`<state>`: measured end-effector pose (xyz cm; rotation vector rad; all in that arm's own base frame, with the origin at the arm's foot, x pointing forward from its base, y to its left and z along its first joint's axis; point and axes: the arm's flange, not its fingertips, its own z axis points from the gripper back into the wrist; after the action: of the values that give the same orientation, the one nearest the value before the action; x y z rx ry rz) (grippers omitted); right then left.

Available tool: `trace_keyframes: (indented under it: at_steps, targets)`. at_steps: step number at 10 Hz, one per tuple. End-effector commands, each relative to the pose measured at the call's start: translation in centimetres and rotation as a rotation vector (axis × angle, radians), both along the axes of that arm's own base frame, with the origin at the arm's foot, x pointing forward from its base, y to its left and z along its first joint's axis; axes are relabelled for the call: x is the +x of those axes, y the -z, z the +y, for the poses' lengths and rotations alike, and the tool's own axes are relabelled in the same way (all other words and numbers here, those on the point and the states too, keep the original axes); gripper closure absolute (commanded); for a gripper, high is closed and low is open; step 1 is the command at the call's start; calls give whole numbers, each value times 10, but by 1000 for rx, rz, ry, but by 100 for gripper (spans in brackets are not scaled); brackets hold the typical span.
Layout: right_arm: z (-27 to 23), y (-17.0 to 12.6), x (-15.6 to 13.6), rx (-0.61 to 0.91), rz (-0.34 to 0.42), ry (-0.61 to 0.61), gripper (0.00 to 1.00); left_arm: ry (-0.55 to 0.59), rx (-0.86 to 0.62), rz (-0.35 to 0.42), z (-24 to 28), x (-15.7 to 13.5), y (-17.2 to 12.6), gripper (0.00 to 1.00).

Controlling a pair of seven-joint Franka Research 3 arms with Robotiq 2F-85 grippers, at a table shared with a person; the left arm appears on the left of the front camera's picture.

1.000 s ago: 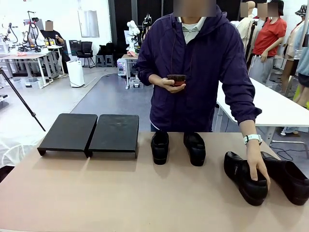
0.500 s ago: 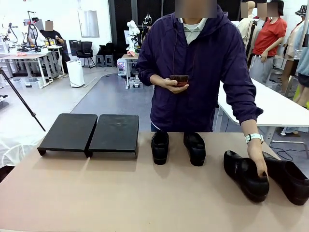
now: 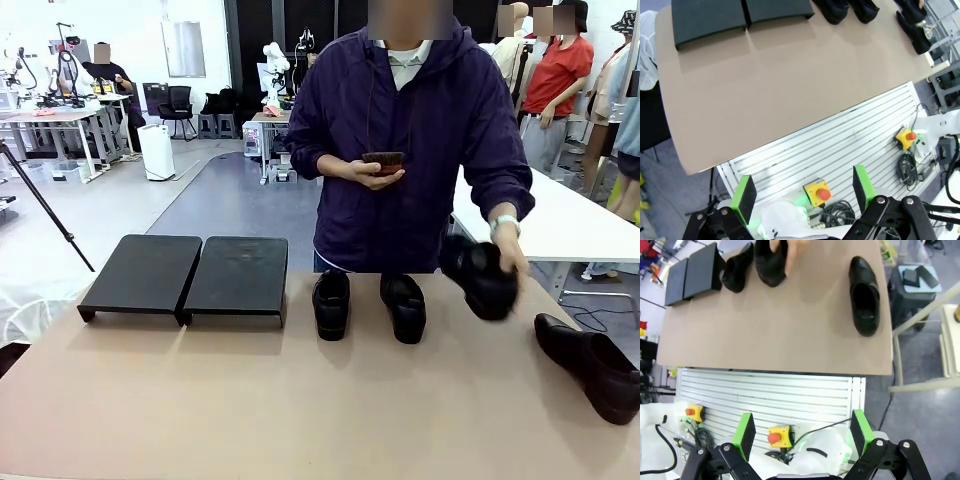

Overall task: Organize the shoes by placing them on the stand.
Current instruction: Pick up one Shoe and place it in the middle of the table.

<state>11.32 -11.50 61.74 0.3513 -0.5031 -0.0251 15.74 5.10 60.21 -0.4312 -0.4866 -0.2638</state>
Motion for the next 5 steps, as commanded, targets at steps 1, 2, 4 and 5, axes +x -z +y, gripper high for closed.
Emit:
trace_keyframes:
  at_steps: [1,2,4,5]
  targets:
    - [15,5,17,-26,-23,-83,0,13,-2,-3,-2,0,-1,0]
    - [25,5,39,-29,-19,-109,0,13,-2,-3,-2,0,-1,0]
    - [58,5,88,-32,30,-190,0,13,-2,-3,-2,0,-1,0]
    - [77,8,108,-41,68,-223,0,13,-2,-3,-2,0,-1,0]
